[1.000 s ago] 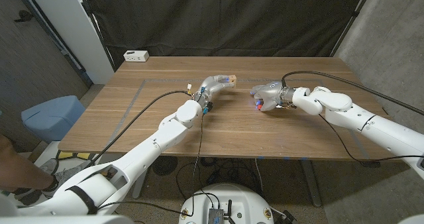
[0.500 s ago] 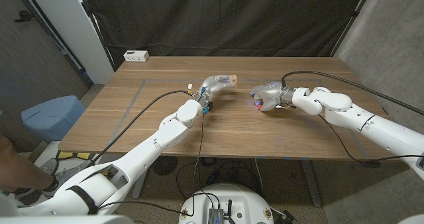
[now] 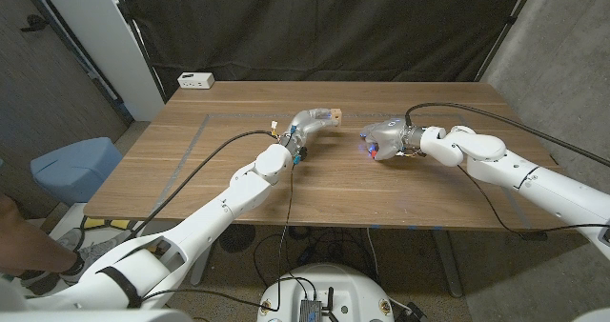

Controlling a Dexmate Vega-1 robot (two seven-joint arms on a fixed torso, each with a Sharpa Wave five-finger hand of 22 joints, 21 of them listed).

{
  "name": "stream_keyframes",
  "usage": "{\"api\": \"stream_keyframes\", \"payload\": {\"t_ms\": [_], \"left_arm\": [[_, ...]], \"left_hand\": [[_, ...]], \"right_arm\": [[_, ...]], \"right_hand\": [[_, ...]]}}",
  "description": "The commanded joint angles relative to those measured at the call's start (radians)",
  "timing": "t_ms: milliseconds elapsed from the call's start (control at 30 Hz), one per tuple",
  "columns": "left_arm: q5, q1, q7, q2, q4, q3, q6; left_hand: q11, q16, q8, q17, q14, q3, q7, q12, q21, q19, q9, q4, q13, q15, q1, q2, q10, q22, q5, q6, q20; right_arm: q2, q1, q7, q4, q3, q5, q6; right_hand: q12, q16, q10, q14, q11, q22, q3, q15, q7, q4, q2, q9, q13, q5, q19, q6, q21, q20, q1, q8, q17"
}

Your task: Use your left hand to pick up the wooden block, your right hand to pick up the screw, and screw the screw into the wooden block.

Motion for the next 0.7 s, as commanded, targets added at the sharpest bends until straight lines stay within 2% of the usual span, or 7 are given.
{"api": "stream_keyframes", "payload": {"t_ms": [33, 700], "left_arm": [[0.0, -0.003, 0.0, -0.003, 0.004, 0.002, 0.0], [-0.003, -0.011, -0.013, -0.008, 0.022, 0.005, -0.012]], "left_hand": [[0.002, -0.003, 0.013, 0.001, 0.007, 0.004, -0.005, 0.005, 0.005, -0.002, 0.012, 0.007, 0.002, -0.085, -0.015, 0.028, 0.01, 0.005, 0.005, 0.034, 0.0], [0.002, -0.005, 0.012, 0.001, 0.008, 0.005, -0.004, 0.002, 0.005, -0.002, 0.011, 0.006, 0.004, -0.084, -0.017, 0.029, 0.012, 0.005, 0.007, 0.033, 0.001]], "right_arm": [[-0.001, -0.007, -0.008, -0.004, 0.005, 0.007, -0.008], [-0.004, -0.015, -0.028, -0.006, 0.02, 0.033, -0.01]], "right_hand": [[0.008, 0.006, 0.017, 0.011, -0.003, 0.002, 0.009, -0.085, 0.001, 0.001, -0.001, 0.004, 0.005, 0.005, 0.015, 0.013, 0.004, -0.1, 0.014, 0.01, 0.003], [0.008, 0.008, 0.032, 0.027, -0.002, 0.002, 0.015, -0.092, 0.002, 0.002, 0.0, 0.011, 0.004, 0.005, 0.037, 0.023, 0.002, -0.103, 0.021, 0.027, 0.006]]}}
